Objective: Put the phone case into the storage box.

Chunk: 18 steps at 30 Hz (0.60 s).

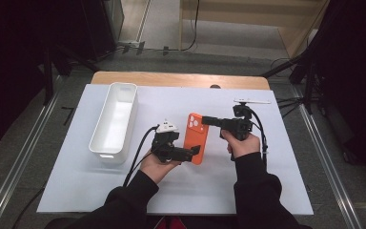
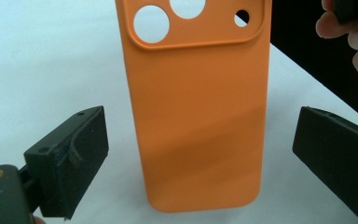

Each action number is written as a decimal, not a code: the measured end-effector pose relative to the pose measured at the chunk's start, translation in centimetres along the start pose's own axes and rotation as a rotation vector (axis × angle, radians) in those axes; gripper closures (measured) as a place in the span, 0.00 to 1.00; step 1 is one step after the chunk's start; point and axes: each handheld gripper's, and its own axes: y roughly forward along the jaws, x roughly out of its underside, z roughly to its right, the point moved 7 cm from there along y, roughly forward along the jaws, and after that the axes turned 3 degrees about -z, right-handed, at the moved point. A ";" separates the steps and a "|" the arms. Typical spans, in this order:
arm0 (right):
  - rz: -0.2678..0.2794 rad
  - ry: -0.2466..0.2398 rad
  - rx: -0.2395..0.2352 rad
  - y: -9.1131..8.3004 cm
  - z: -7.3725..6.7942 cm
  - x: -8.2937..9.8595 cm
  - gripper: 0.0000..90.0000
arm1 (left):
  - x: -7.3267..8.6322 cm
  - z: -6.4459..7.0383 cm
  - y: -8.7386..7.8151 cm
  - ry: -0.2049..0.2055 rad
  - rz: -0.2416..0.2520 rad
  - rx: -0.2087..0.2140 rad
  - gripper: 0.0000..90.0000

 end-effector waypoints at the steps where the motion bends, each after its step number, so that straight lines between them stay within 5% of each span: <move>1: -0.001 -0.005 0.006 0.0 0.0 0.0 0.83 | 0.0 -0.1 0.0 0.007 -0.011 0.001 0.06; 18: 0.050 -0.138 0.082 -0.2 -0.9 0.1 0.83 | -1.1 -0.3 -1.5 0.030 -0.058 0.026 0.06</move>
